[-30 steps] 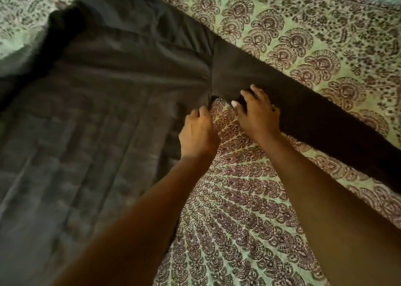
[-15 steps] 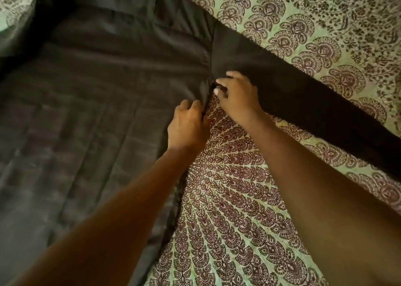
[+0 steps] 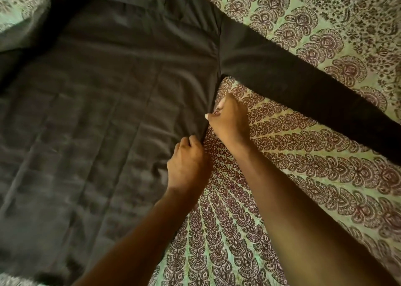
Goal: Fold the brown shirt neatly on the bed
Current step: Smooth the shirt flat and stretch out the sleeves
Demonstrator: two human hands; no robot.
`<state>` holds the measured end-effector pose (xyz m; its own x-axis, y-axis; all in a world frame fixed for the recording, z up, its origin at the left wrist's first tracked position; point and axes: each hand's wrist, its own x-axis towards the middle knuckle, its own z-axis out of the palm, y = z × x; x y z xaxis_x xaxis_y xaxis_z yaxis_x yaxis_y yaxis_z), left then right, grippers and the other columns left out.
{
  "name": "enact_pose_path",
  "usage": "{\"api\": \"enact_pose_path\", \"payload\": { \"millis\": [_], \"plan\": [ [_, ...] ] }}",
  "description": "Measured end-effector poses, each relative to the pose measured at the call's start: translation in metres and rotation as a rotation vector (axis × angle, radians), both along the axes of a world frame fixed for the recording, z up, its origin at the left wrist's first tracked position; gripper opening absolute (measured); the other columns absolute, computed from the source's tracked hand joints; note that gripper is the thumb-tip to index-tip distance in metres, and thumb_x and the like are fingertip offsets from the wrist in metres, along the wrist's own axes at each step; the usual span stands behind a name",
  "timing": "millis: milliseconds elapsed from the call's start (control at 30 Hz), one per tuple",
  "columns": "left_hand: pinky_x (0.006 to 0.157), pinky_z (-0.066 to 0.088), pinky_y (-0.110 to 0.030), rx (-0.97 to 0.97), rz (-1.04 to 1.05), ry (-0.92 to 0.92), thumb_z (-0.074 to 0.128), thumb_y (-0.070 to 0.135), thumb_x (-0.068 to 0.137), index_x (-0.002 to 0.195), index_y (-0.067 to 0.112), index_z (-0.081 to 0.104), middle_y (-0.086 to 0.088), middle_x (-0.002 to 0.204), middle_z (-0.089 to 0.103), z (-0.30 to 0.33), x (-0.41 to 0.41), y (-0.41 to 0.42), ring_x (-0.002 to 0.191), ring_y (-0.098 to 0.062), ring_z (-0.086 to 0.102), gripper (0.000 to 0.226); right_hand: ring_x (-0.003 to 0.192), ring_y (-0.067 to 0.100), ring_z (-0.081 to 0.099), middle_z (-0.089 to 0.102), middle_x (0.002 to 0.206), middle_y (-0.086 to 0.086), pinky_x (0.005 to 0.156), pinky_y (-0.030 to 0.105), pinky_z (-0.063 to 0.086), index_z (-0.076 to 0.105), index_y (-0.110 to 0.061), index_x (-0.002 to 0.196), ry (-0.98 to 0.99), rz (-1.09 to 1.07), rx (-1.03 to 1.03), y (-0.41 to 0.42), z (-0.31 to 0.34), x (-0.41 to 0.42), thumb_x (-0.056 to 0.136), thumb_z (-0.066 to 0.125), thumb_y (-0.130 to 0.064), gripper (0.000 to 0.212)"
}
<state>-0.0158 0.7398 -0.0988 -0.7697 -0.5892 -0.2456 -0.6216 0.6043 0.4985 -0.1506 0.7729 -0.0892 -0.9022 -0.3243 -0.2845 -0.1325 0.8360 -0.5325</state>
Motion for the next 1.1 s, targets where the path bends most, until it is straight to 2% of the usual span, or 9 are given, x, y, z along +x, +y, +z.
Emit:
{"api": "enact_pose_path", "payload": {
  "millis": [133,267,333,400,467,667,733,867,1100],
  "plan": [
    [0.067,0.046,-0.043,0.119,-0.022,0.060,0.052,0.015,0.094,0.105,0.007,0.058,-0.014,0.106,0.064,0.004,0.009,-0.012,0.093,-0.039,0.062,0.015,0.093,0.026,0.062,0.067,0.106,0.009,0.073,0.037,0.055,0.058,-0.017,0.097,-0.055,-0.012,0.036,0.001,0.002,0.022,0.078,0.088,-0.030,0.038],
    [0.075,0.056,-0.048,0.209,-0.054,0.130,0.057,0.012,0.092,0.112,0.015,0.068,-0.009,0.109,0.067,0.010,0.030,-0.024,0.097,-0.033,0.065,0.022,0.093,0.030,0.071,0.071,0.106,0.015,0.079,0.044,0.063,0.066,-0.006,0.106,-0.162,-0.126,0.017,0.009,0.006,0.032,0.073,0.093,-0.028,0.048],
    [0.078,0.054,-0.046,0.114,-0.082,0.112,0.060,0.010,0.091,0.115,0.015,0.069,-0.008,0.114,0.064,0.010,0.046,-0.030,0.104,-0.033,0.059,0.026,0.093,0.029,0.072,0.072,0.105,0.015,0.076,0.044,0.064,0.067,-0.006,0.106,-0.188,-0.111,0.049,0.011,0.009,0.046,0.069,0.095,-0.031,0.053],
    [0.085,0.049,-0.047,-0.020,-0.117,0.016,0.062,0.014,0.091,0.119,0.016,0.069,-0.009,0.121,0.058,0.008,0.064,-0.038,0.110,-0.035,0.051,0.029,0.086,0.025,0.071,0.072,0.102,0.012,0.062,0.035,0.061,0.068,-0.007,0.103,-0.190,-0.091,0.044,0.014,0.011,0.065,0.068,0.096,-0.030,0.050],
    [0.093,0.043,-0.052,-0.079,-0.174,-0.071,0.065,0.024,0.092,0.127,0.020,0.065,-0.008,0.132,0.050,0.006,0.083,-0.045,0.118,-0.034,0.045,0.035,0.074,0.015,0.066,0.073,0.096,0.006,0.049,0.026,0.050,0.067,-0.007,0.099,-0.167,-0.109,0.015,0.019,0.013,0.085,0.069,0.096,-0.025,0.045],
    [0.111,0.034,-0.057,-0.095,-0.417,-0.099,0.068,0.040,0.092,0.153,0.032,0.044,0.004,0.169,0.024,-0.004,0.136,-0.055,0.153,-0.026,0.027,0.066,0.069,0.022,0.075,0.072,0.077,0.004,0.061,0.045,0.064,0.064,-0.010,0.083,-0.310,-0.224,-0.054,0.040,0.013,0.148,0.067,0.096,-0.021,0.038],
    [0.115,0.030,-0.056,-0.095,-0.442,-0.087,0.064,0.041,0.095,0.158,0.031,0.038,0.004,0.172,0.014,-0.009,0.152,-0.056,0.158,-0.025,0.016,0.069,0.067,0.021,0.075,0.073,0.078,0.005,0.059,0.043,0.064,0.063,-0.010,0.084,-0.366,-0.258,-0.077,0.050,0.011,0.161,0.069,0.095,-0.018,0.036],
    [0.121,0.024,-0.053,-0.097,-0.494,-0.048,0.048,0.037,0.102,0.162,0.031,0.028,0.003,0.174,0.005,-0.013,0.178,-0.054,0.160,-0.025,0.005,0.064,0.047,0.008,0.068,0.074,0.072,0.006,0.044,0.023,0.053,0.066,-0.008,0.085,-0.482,-0.313,-0.181,0.075,0.007,0.180,0.072,0.093,-0.010,0.030],
    [0.127,0.007,-0.044,-0.047,-0.518,-0.089,0.046,0.035,0.105,0.163,0.037,0.010,0.014,0.170,-0.017,-0.012,0.212,-0.051,0.158,-0.015,-0.016,0.069,0.054,0.016,0.068,0.079,0.084,0.009,0.044,0.025,0.052,0.071,-0.010,0.100,-0.704,-0.199,-0.333,0.079,0.017,0.216,0.076,0.091,-0.015,0.032]
  ]
}}
